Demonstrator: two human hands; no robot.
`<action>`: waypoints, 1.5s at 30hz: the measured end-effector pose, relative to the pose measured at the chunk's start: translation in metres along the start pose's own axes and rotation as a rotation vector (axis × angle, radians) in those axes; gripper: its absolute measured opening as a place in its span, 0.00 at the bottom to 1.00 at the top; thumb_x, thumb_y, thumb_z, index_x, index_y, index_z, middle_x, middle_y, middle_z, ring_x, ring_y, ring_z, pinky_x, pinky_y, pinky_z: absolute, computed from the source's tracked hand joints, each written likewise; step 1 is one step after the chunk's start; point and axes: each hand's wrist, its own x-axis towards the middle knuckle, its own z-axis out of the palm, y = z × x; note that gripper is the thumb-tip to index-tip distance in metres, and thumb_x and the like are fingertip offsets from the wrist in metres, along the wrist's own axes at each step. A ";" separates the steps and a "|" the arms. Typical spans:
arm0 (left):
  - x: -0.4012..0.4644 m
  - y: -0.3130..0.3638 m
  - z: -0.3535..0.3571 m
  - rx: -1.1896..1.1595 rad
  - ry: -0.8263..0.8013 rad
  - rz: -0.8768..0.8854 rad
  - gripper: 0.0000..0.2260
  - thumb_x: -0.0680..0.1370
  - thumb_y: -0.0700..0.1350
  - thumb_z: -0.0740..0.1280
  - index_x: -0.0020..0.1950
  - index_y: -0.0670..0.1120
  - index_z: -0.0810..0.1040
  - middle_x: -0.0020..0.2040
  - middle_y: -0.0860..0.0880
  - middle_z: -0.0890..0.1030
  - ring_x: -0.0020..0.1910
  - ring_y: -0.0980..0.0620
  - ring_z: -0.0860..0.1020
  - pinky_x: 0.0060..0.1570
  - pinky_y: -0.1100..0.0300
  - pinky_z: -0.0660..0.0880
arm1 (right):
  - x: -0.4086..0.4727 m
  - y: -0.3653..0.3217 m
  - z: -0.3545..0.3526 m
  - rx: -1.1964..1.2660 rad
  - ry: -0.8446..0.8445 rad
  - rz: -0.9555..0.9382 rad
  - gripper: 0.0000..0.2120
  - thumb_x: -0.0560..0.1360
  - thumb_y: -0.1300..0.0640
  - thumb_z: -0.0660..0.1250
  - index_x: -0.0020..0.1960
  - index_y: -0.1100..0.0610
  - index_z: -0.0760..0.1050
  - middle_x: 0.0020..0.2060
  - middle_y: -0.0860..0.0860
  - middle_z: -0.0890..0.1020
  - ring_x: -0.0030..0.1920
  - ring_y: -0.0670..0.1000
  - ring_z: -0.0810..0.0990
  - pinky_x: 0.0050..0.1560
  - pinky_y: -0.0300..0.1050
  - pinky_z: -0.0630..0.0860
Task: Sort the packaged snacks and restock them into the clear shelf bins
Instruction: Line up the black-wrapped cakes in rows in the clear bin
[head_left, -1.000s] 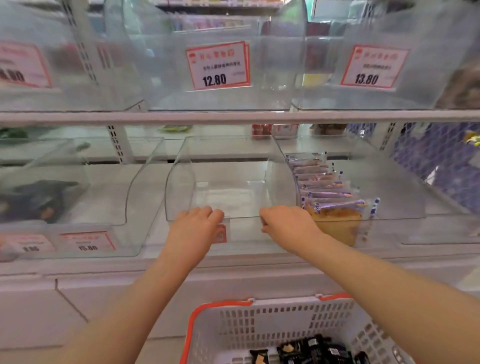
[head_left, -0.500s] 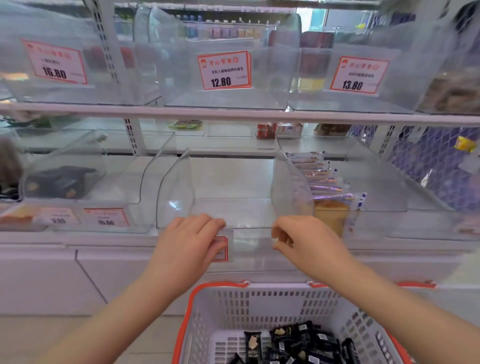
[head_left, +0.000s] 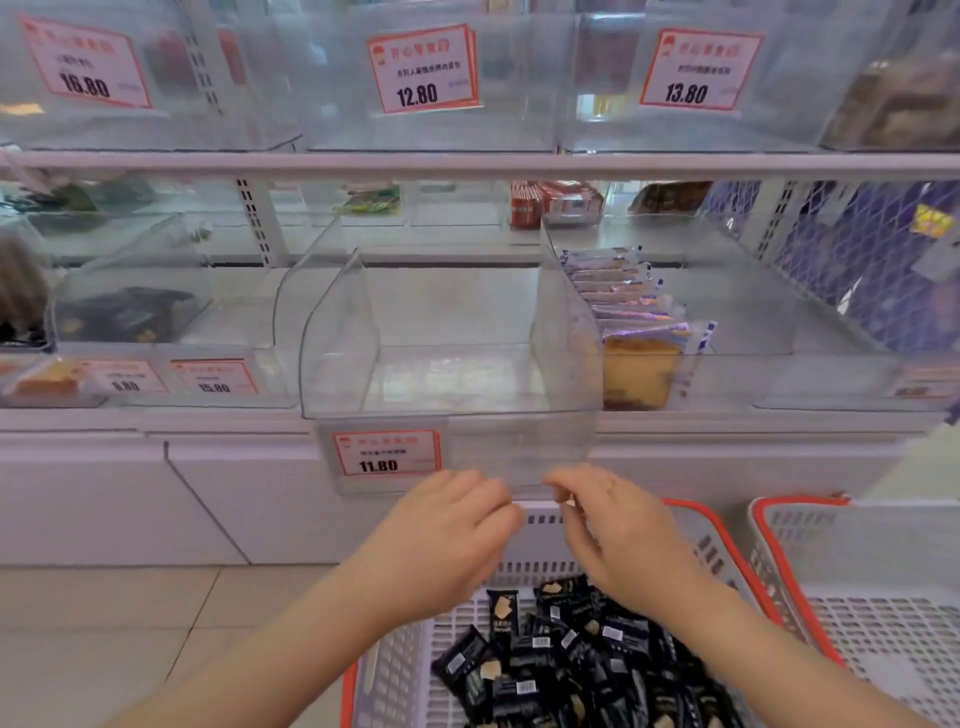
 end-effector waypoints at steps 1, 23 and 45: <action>0.000 0.006 0.010 -0.036 -0.100 0.050 0.05 0.69 0.45 0.65 0.43 0.47 0.78 0.39 0.51 0.78 0.38 0.51 0.76 0.37 0.61 0.69 | -0.014 0.005 0.006 0.019 -0.172 0.098 0.12 0.75 0.58 0.58 0.58 0.55 0.71 0.45 0.49 0.81 0.42 0.49 0.79 0.38 0.38 0.71; -0.028 0.167 0.265 -0.877 -1.168 -0.624 0.15 0.79 0.44 0.58 0.65 0.45 0.69 0.62 0.45 0.72 0.59 0.46 0.73 0.59 0.55 0.71 | -0.244 0.136 0.097 -0.080 -1.079 0.713 0.35 0.73 0.51 0.68 0.73 0.57 0.55 0.70 0.54 0.62 0.72 0.56 0.58 0.71 0.49 0.59; -0.004 0.199 0.282 -1.535 -0.958 -1.376 0.10 0.74 0.51 0.69 0.53 0.49 0.76 0.44 0.53 0.80 0.42 0.56 0.77 0.38 0.66 0.72 | -0.214 0.155 0.064 0.552 -0.667 1.272 0.08 0.77 0.57 0.64 0.55 0.56 0.75 0.48 0.52 0.81 0.48 0.52 0.78 0.50 0.46 0.73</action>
